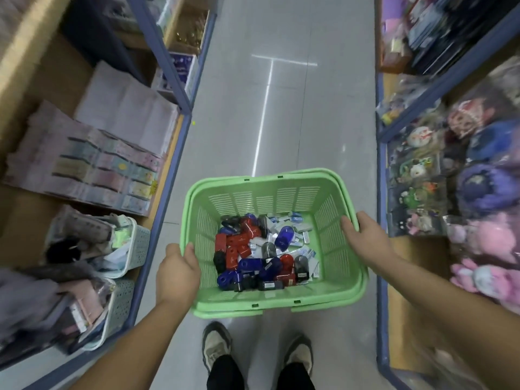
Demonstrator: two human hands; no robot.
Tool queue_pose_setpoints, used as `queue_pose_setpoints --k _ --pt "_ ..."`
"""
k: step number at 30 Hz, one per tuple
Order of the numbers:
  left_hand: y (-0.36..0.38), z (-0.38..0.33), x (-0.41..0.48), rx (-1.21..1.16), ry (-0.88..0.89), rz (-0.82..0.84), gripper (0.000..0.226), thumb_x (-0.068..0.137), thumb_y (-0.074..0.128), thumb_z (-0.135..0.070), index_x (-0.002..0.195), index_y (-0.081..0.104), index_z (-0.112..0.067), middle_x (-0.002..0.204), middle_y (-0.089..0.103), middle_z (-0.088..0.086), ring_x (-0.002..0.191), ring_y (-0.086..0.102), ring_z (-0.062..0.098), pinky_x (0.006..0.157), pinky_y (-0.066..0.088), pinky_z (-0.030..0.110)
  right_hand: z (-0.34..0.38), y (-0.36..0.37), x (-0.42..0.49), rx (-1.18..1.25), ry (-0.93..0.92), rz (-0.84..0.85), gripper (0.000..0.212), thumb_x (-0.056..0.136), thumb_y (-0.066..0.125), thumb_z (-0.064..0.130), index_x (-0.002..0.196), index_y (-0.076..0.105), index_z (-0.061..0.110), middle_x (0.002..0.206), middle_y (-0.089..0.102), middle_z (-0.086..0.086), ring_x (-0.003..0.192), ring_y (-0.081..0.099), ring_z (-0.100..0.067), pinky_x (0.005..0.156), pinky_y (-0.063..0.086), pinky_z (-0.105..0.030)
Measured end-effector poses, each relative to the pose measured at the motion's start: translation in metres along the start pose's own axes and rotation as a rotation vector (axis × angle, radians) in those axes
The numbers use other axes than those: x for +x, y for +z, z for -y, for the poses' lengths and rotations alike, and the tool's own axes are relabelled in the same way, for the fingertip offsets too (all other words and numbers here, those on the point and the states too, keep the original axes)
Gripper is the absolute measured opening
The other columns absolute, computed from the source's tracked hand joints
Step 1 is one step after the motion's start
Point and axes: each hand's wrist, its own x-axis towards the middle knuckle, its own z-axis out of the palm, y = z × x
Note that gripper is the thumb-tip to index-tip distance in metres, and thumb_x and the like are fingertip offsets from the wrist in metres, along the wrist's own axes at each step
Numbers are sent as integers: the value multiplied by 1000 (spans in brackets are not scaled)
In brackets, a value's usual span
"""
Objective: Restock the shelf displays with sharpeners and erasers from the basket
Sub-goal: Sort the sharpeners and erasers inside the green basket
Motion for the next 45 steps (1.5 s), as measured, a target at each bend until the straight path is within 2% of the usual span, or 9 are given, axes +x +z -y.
queue_pose_setpoints --k 5,9,13,16,23,28,35,39,45 --pt "-132 -103 -67 -69 69 -65 34 106 47 -36 101 53 -3 78 58 14 70 51 33 64 37 38 58 -136 -96 99 8 -24 37 103 47 48 101 54 12 89 64 -9 83 63 -29 76 53 -42" --pt "-224 -182 -115 -96 123 -93 37 106 45 -36 97 55 -2 69 53 7 65 47 29 62 38 39 101 -229 -164 288 -35 -51 33 102 54 45 113 49 14 100 65 -9 89 66 -27 81 57 -43" --pt "-279 -240 -131 -63 164 -89 43 108 40 -38 106 60 0 93 67 22 89 63 41 70 37 38 140 -298 -202 390 -66 -148 23 104 53 33 109 47 12 96 62 -12 78 60 -26 65 48 -34" --pt "-300 -271 -122 -37 217 -88 39 108 39 -36 94 55 -4 87 64 21 87 62 42 67 36 38 159 -330 -192 343 -94 -235 21 105 51 28 103 49 7 91 62 -14 72 56 -22 59 40 -31" --pt "-298 -321 -28 -22 208 -100 44 105 42 -45 85 49 -6 80 62 18 74 60 39 65 52 44 218 -364 -118 251 -106 -178 17 105 50 28 104 52 11 85 58 -1 68 56 -13 51 36 -27" --pt "-301 -381 61 -42 250 -42 31 104 50 -38 90 51 -10 78 60 10 66 57 28 53 38 35 274 -379 -37 273 -84 -183 11 105 51 20 108 52 10 86 57 -1 65 55 -12 48 36 -25" --pt "-304 -497 165 -5 308 -61 34 105 50 -35 94 49 -3 81 57 15 73 52 34 63 39 41 333 -424 89 219 -28 -221 20 102 54 20 118 49 10 102 59 -9 76 55 -19 57 38 -29" --pt "-293 -566 215 -7 341 -105 34 105 51 -33 90 49 -3 78 54 14 71 48 33 63 36 40 351 -462 163 86 -82 -201 18 100 55 23 110 45 11 101 57 -11 92 57 -32 73 40 -35" --pt "-258 -673 299 -2 323 -110 33 103 52 -36 90 53 -5 83 62 19 79 61 41 67 47 43 377 -521 295 77 -142 -196 30 99 54 29 119 49 7 93 60 -5 86 60 -32 72 45 -37"
